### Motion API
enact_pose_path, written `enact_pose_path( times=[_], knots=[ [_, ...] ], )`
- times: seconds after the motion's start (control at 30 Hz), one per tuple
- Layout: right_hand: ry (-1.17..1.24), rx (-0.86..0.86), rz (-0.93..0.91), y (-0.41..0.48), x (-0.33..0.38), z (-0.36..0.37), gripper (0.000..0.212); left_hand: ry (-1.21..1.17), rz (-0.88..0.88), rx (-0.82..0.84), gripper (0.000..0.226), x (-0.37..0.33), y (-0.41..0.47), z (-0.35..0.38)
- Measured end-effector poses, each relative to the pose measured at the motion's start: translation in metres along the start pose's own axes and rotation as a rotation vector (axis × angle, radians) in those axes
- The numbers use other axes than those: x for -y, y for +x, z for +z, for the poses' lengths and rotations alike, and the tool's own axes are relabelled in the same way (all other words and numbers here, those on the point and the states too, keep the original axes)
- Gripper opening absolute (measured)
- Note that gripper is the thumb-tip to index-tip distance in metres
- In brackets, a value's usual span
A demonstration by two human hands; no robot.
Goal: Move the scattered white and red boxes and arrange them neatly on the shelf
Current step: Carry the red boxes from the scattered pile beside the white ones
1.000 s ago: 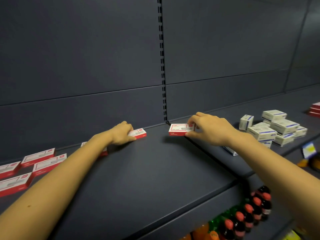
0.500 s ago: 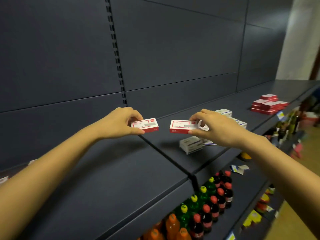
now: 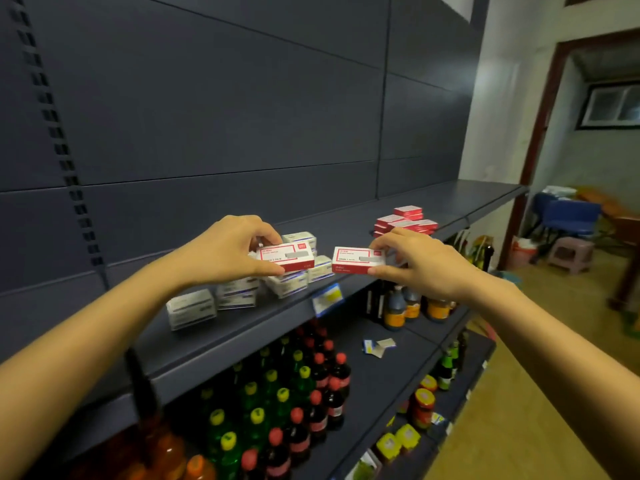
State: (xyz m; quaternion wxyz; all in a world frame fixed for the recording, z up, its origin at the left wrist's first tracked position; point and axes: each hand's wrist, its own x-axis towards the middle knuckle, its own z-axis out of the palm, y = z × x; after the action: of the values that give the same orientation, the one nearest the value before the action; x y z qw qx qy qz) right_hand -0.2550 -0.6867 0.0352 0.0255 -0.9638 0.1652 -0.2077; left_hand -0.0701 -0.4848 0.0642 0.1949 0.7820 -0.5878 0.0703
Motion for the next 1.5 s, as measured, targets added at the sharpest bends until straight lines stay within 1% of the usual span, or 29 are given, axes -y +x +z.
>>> enact_pose_path(
  times=[0.13,0.37,0.57,0.77,0.87,0.97,1.2,1.33,1.43,1.5],
  knots=[
    [-0.027,0.016,0.018,-0.01,-0.056,-0.01,0.046,0.037,0.001,-0.034,0.043,-0.034,0.036,0.027],
    [-0.002,0.018,0.064,-0.009,-0.137,-0.017,0.047,0.066,0.027,-0.018,0.043,-0.072,0.101,0.058],
    [0.011,0.022,0.08,0.009,-0.203,-0.009,0.048,0.08,0.031,0.008,0.044,-0.086,0.171,0.09],
    [0.011,0.04,0.077,0.052,-0.27,0.002,0.049,0.067,-0.007,-0.002,0.042,-0.082,0.253,0.118],
    [0.014,0.061,0.055,0.079,-0.301,0.003,0.047,0.059,-0.051,-0.002,0.042,-0.078,0.289,0.13],
    [0.12,0.049,0.023,0.102,-0.327,0.004,0.045,0.038,-0.106,-0.014,0.041,-0.071,0.314,0.143],
    [0.213,0.064,-0.062,0.159,-0.366,0.018,0.043,0.025,-0.253,0.039,0.039,-0.059,0.353,0.164],
    [0.242,0.082,-0.154,0.194,-0.383,0.034,0.041,-0.013,-0.316,0.107,0.037,-0.055,0.363,0.175],
    [0.263,0.117,-0.241,0.219,-0.39,0.042,0.039,-0.071,-0.381,0.096,0.037,-0.054,0.365,0.179],
    [0.257,0.133,-0.31,0.234,-0.392,0.048,0.041,-0.061,-0.427,0.077,0.04,-0.054,0.366,0.179]
  ],
)
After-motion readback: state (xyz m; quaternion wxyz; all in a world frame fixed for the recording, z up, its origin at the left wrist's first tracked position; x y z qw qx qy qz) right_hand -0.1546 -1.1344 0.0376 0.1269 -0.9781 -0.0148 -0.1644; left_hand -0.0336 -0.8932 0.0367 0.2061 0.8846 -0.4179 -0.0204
